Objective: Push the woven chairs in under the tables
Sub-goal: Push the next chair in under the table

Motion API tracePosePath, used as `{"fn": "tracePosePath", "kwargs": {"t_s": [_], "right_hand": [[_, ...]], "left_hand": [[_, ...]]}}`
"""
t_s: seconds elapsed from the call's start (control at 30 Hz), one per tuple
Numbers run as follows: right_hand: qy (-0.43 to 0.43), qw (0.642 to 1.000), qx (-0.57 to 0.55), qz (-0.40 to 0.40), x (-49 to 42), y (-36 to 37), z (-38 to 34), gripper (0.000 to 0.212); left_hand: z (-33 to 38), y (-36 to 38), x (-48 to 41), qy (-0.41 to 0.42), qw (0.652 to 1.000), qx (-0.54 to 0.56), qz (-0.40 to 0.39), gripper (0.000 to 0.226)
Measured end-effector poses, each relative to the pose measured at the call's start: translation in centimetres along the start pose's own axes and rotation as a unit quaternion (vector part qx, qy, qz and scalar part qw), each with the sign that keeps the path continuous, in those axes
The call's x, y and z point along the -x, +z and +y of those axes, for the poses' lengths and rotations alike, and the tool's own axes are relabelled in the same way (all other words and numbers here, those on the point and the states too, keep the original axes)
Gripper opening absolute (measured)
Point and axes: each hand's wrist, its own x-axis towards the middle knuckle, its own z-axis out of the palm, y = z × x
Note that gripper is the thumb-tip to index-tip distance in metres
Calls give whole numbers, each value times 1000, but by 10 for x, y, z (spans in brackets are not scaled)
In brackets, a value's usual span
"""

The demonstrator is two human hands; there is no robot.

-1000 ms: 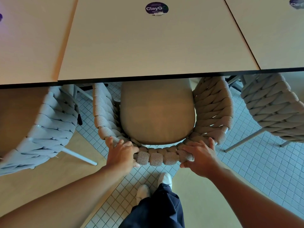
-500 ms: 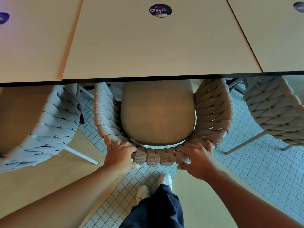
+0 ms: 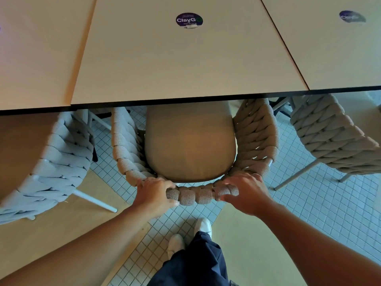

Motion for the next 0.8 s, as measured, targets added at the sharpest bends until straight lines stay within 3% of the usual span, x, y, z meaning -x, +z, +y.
{"fn": "tracePosePath", "kwargs": {"t_s": [0.17,0.5,0.8], "right_hand": [[14,1000,4,11,14,-5,-2,49],[4,999,-2,38,17,8,4,47],[8,1000,6,30,18,7,3,50]], "left_hand": [[11,10,-2,22,997,-55,-41,65],[6,36,-3,36,996,-57,66,46],[11,28,-2,23,998,-59,30,52]]}}
